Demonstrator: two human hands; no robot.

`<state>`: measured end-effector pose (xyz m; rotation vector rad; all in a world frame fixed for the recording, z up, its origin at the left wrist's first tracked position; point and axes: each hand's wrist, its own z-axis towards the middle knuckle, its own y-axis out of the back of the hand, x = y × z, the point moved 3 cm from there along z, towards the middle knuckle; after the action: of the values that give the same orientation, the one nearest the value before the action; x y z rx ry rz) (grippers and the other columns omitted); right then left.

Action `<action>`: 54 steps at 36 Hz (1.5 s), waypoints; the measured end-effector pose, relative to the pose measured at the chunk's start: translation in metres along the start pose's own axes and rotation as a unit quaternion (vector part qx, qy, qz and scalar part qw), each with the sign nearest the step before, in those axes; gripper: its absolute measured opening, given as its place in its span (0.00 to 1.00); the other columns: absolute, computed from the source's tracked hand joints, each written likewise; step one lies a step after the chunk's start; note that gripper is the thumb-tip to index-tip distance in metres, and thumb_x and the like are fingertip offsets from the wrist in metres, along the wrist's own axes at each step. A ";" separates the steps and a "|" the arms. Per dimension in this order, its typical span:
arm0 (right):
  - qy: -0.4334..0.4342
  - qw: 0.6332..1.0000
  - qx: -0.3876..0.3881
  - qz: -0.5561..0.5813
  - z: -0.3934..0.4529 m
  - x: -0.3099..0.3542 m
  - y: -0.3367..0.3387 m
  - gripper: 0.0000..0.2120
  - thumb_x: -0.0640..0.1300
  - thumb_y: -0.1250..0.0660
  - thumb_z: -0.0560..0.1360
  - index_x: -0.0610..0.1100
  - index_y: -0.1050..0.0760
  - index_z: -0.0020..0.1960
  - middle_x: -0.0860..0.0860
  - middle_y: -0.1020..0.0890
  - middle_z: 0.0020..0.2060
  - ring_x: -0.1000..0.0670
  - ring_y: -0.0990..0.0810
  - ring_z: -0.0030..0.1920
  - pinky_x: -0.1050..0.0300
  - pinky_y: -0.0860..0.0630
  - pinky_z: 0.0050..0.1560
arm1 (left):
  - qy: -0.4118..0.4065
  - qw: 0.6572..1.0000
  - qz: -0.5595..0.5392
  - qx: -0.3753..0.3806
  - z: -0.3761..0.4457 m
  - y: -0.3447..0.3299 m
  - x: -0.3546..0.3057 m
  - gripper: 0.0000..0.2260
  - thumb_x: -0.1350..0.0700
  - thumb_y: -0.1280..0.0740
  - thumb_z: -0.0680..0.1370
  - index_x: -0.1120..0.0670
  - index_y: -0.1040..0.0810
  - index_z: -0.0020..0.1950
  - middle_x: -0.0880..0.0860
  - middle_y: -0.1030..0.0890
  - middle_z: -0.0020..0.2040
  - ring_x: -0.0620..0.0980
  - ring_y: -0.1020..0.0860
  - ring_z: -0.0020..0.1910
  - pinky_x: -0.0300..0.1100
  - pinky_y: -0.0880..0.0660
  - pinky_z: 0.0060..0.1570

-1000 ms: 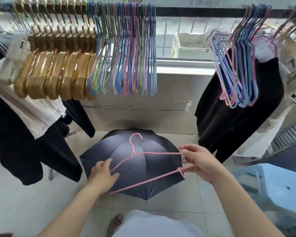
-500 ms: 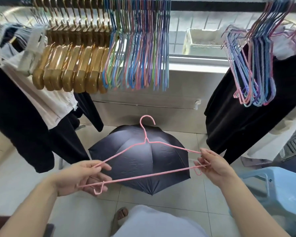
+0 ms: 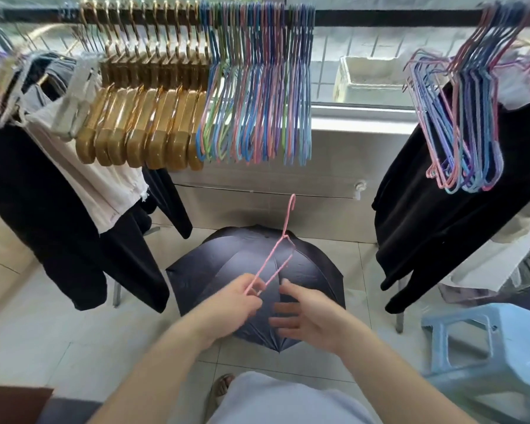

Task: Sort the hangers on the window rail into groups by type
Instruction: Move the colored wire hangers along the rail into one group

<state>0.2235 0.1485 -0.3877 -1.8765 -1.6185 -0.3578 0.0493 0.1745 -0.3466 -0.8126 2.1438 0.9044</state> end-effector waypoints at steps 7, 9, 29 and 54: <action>0.085 0.994 -0.002 0.070 -0.007 0.017 -0.026 0.15 0.50 0.37 0.83 0.40 0.22 0.61 0.45 0.15 0.45 0.47 0.16 0.43 0.57 0.22 0.41 | -0.069 0.996 0.057 -0.025 -0.001 -0.049 -0.035 0.15 0.56 0.41 0.84 0.49 0.36 0.70 0.52 0.33 0.65 0.51 0.26 0.61 0.42 0.30 0.57; 0.106 0.988 -0.051 0.102 -0.009 0.026 -0.020 0.13 0.47 0.37 0.83 0.41 0.23 0.63 0.43 0.16 0.40 0.47 0.17 0.37 0.58 0.23 0.35 | -0.097 0.993 0.060 0.001 0.000 -0.056 -0.037 0.25 0.57 0.41 0.83 0.47 0.43 0.79 0.51 0.35 0.71 0.49 0.29 0.68 0.41 0.31 0.65; 0.281 0.901 -0.296 -0.146 -0.074 0.131 0.056 0.10 0.39 0.41 0.83 0.38 0.21 0.54 0.40 0.17 0.45 0.45 0.15 0.36 0.47 0.21 0.43 | -0.249 0.937 0.240 -0.044 0.010 -0.024 -0.150 0.11 0.54 0.37 0.81 0.46 0.16 0.57 0.48 0.15 0.51 0.51 0.19 0.49 0.49 0.21 0.55; 0.323 0.845 -0.374 -0.203 -0.164 0.277 0.121 0.16 0.46 0.43 0.84 0.36 0.23 0.49 0.40 0.20 0.47 0.38 0.15 0.45 0.46 0.19 0.46 | -0.280 0.905 0.294 -0.131 -0.002 0.057 -0.256 0.14 0.49 0.37 0.84 0.52 0.23 0.40 0.50 0.20 0.36 0.49 0.23 0.35 0.45 0.25 0.40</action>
<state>0.4293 0.2609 -0.1359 -1.5643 -1.4521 -1.8138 0.1561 0.2771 -0.1303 0.0336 1.7692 1.5392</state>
